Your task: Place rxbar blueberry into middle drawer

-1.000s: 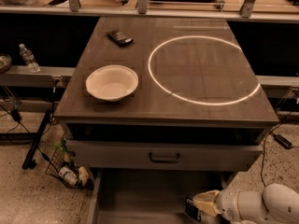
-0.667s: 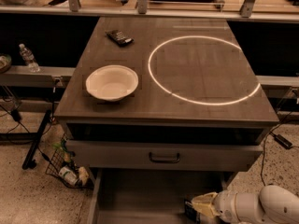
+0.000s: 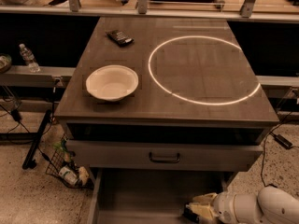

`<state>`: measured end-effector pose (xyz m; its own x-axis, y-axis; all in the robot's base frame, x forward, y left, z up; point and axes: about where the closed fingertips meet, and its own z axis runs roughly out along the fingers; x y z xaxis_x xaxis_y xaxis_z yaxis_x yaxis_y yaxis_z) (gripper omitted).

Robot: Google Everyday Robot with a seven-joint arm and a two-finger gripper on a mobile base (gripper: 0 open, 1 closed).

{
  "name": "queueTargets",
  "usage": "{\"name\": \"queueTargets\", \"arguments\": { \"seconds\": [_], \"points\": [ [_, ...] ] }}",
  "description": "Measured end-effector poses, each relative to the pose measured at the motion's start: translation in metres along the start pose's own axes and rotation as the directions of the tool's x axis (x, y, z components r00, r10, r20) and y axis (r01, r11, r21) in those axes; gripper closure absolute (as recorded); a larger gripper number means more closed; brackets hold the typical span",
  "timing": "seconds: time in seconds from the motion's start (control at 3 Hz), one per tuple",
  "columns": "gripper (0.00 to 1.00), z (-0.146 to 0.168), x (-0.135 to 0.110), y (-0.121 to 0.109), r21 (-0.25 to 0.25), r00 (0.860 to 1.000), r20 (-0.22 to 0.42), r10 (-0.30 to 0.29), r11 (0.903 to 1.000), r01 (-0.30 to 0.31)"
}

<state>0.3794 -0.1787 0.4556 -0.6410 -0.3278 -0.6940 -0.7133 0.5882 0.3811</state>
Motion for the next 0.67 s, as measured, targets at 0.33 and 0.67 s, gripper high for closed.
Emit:
{"name": "queueTargets", "arguments": {
  "seconds": [0.33,0.67],
  "points": [
    [0.05,-0.0022,0.0030,-0.0014,0.008,1.000,0.004,0.008,0.9999,-0.008],
    [0.00,-0.0111,0.0083,-0.0011,0.025,1.000,0.016,0.020,0.9995,-0.020]
  ]
}}
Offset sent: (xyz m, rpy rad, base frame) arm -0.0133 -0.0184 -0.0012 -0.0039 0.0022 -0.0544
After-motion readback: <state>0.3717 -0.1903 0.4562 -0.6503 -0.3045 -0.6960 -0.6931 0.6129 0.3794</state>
